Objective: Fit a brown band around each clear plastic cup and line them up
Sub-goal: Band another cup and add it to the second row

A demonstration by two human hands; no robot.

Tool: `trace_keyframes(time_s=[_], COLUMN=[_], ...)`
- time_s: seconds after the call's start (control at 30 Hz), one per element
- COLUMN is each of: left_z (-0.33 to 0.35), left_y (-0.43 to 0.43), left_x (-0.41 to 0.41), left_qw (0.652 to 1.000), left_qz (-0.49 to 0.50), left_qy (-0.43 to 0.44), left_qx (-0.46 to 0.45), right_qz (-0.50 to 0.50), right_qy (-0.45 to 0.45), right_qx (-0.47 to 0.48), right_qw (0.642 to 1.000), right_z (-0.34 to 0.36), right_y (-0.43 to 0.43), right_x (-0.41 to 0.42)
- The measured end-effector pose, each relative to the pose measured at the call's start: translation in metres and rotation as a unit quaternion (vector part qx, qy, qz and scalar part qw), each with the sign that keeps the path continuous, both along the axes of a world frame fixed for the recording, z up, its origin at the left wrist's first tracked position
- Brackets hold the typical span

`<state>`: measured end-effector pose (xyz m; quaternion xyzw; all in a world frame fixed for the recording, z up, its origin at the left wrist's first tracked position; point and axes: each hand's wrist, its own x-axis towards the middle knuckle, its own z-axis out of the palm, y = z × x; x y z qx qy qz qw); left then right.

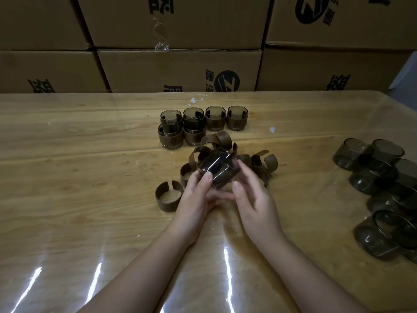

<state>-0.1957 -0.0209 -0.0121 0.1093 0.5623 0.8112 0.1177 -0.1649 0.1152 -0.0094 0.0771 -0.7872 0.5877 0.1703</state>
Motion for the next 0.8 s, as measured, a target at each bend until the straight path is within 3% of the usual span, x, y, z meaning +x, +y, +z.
trace_keyframes(time_s=[0.43,0.63,0.8], left_z=[0.0015,0.0031,0.005], left_y=[0.0074,0.0042,0.0016], left_x=[0.0054,0.0053,0.0045], left_qw=[0.998,0.998,1.0], left_qz=[-0.002,-0.024,0.024], left_qy=[0.02,0.025,0.016], left_qx=[-0.067,-0.051,-0.007], right_qz=[-0.012,0.021,0.048], right_qy=[0.078,0.018,-0.011], right_qx=[0.022,-0.005,-0.005], right_qw=[0.997,1.0,0.999], right_z=[0.0064,0.0056,0.0003], right_y=[0.0008,0.0026,0.0013], right_x=[0.0024,0.0001,-0.0003])
